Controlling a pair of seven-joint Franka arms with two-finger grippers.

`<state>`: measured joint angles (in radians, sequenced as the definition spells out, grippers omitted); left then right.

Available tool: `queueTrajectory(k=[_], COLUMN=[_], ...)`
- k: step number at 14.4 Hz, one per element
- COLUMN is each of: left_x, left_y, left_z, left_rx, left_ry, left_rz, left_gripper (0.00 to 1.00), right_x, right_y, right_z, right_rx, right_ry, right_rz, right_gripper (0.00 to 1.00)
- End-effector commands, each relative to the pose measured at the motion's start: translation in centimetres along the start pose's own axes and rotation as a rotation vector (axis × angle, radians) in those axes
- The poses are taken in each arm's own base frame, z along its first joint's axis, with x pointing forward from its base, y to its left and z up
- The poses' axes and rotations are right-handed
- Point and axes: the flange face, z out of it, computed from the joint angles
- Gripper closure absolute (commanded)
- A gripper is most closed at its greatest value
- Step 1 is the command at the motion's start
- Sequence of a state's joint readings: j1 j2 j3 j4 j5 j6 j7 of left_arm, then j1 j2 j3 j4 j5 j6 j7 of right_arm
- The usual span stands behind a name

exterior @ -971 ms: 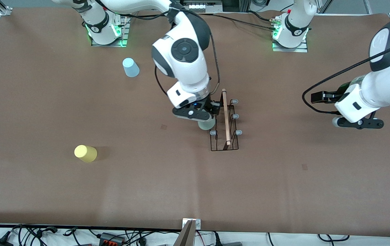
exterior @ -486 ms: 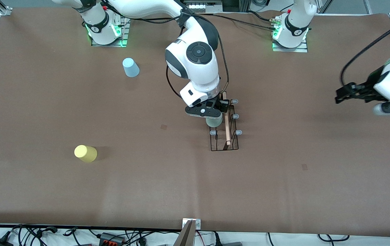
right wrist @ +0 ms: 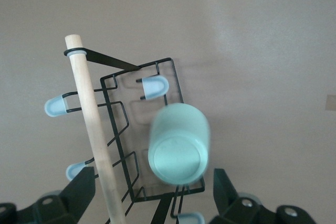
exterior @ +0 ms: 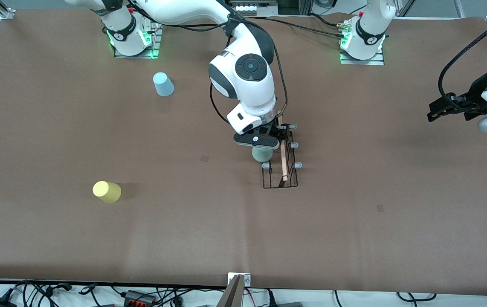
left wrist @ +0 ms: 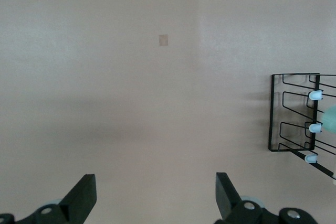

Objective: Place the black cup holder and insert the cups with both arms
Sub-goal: 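Lower the teal cup onto a rack peg and open the right gripper, then move the right gripper to the yellow cup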

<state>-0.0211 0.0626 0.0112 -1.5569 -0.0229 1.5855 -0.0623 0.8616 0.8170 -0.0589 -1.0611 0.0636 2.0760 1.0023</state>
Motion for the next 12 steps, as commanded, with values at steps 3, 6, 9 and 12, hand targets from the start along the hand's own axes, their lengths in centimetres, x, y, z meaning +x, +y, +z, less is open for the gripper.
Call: queueTrajectory(k=[3, 6, 9, 12], left_x=[-0.7, -0.7, -0.7, -0.7], left_y=[-0.7, -0.7, -0.7, -0.6], left_z=[-0.1, -0.1, -0.1, -0.1], left_rx=[-0.005, -0.005, -0.005, -0.005], left_ry=[-0.004, -0.007, -0.007, -0.007], left_rz=[0.028, 0.034, 0.031, 0.034], left_gripper=[0.0, 0.0, 0.0, 0.0], right_x=[2.8, 6.8, 10.2, 14.6], right_y=[2.2, 9.1, 18.1, 28.3], right_z=[-3.8, -7.1, -8.0, -6.2], right_rx=[0.01, -0.02, -0.071, -0.132], right_ry=[0.031, 0.016, -0.027, -0.034], right_rz=[-0.03, -0.084, -0.169, -0.221], right_gripper=[0.0, 0.0, 0.0, 0.0])
